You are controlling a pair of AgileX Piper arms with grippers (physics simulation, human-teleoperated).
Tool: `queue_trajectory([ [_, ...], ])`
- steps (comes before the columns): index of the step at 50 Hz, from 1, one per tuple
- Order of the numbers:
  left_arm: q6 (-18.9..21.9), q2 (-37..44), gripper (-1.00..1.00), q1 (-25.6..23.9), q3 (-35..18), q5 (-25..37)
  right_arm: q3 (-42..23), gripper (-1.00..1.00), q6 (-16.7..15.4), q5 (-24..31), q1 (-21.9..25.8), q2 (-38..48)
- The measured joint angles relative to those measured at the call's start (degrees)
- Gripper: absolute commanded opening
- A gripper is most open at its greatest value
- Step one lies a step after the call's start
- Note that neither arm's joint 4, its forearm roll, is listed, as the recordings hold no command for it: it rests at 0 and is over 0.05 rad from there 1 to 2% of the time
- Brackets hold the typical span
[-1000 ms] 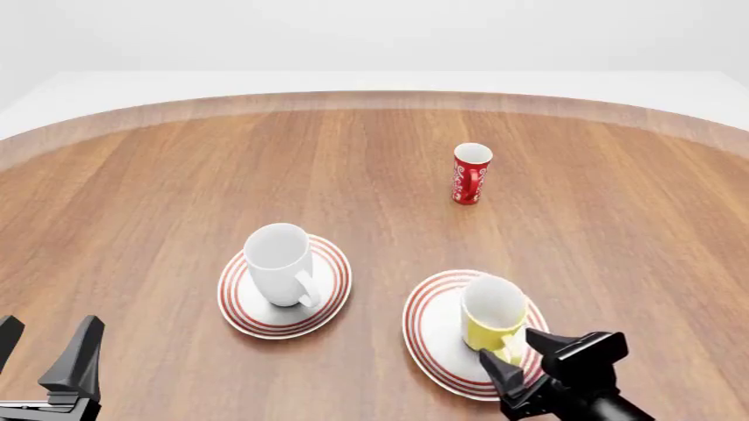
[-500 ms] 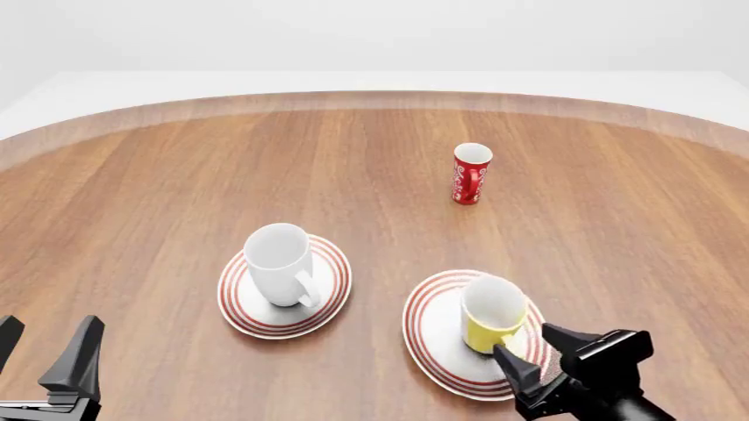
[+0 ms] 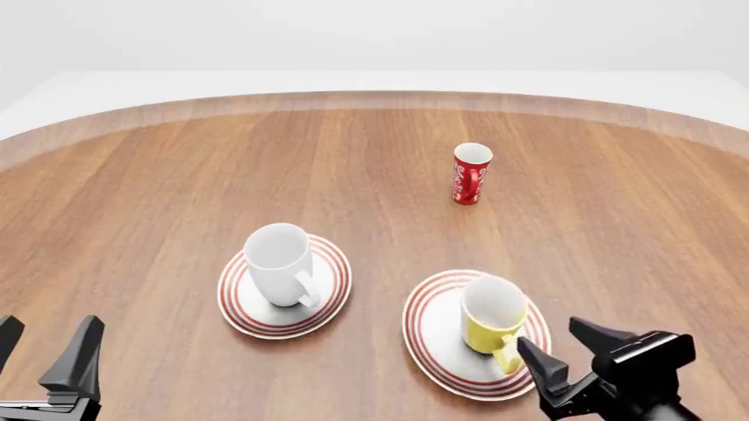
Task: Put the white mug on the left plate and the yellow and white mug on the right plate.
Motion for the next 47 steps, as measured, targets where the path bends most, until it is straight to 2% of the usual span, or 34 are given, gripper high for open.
queue_trajectory([
  [24, 0.00, 0.00, 1.00, 0.00, 0.00, 0.00, -0.02, 1.00, -1.30, 8.97, -4.95, -12.59],
  [47, 0.00, 0.00, 1.00, 0.00, 0.00, 0.00, -0.09, 1.00, -2.84, 11.79, -8.95, -19.31],
])
